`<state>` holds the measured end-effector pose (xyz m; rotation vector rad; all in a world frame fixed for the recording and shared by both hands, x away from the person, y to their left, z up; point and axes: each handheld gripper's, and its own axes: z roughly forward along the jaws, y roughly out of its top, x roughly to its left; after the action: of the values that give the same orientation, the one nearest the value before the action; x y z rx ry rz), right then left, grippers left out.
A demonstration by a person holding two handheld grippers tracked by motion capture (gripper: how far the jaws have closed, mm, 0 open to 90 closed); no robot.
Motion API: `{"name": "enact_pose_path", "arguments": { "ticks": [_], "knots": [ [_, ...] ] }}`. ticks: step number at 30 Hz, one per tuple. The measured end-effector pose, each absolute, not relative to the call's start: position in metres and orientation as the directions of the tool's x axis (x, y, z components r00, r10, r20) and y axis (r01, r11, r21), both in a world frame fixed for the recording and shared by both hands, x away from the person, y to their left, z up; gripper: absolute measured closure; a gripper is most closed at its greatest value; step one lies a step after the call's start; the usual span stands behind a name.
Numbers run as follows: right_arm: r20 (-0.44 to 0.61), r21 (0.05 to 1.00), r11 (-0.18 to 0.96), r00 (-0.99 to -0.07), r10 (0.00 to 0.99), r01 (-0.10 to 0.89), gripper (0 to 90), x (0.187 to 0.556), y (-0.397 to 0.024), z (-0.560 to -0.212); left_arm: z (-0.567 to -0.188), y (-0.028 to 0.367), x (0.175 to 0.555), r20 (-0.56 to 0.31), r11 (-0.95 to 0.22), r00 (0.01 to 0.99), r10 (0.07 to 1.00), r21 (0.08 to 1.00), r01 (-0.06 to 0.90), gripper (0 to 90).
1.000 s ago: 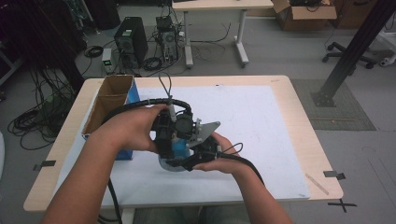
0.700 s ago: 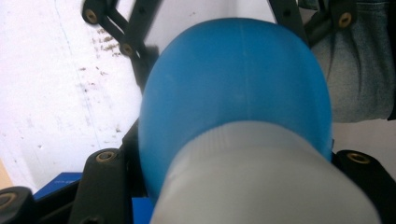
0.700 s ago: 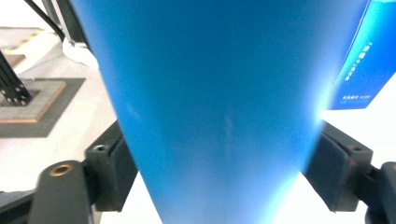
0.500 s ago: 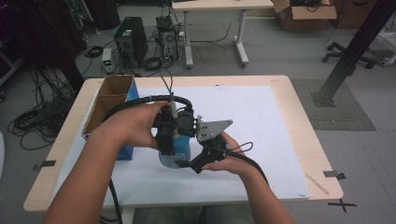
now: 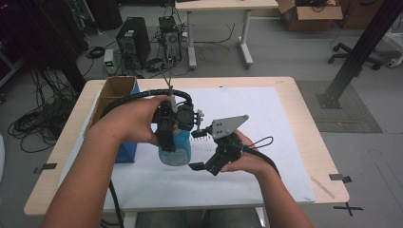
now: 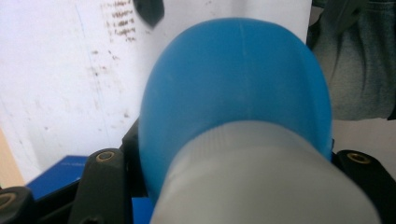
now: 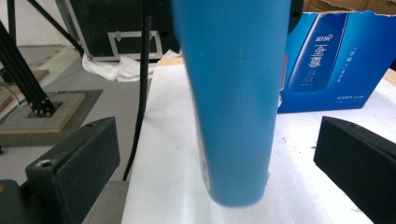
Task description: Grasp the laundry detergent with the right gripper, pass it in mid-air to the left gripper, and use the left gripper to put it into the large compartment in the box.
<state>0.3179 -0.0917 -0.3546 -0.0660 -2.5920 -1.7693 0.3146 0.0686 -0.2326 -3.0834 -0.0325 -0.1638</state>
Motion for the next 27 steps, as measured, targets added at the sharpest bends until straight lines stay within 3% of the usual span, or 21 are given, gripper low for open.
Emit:
{"name": "enact_pose_path", "arguments": {
  "ticks": [8,17,27],
  "knots": [
    [-0.098,0.893,0.444,-0.994,0.038,-0.071,0.4,0.321,-0.116,-0.336,-0.224,0.074,0.327,0.075,-0.983,0.983,0.169,-0.060,0.174,40.1],
    [-0.127,0.793,0.607,-0.989,0.075,-0.056,1.0,0.336,-0.142,-0.324,-0.205,0.083,0.342,0.021,-0.914,0.915,0.402,-0.051,0.403,40.0],
    [-0.145,0.687,0.727,-0.983,0.116,-0.016,1.7,0.349,-0.171,-0.317,-0.175,0.103,0.359,0.049,-0.780,0.779,0.625,0.000,0.625,39.9]
  ]
}}
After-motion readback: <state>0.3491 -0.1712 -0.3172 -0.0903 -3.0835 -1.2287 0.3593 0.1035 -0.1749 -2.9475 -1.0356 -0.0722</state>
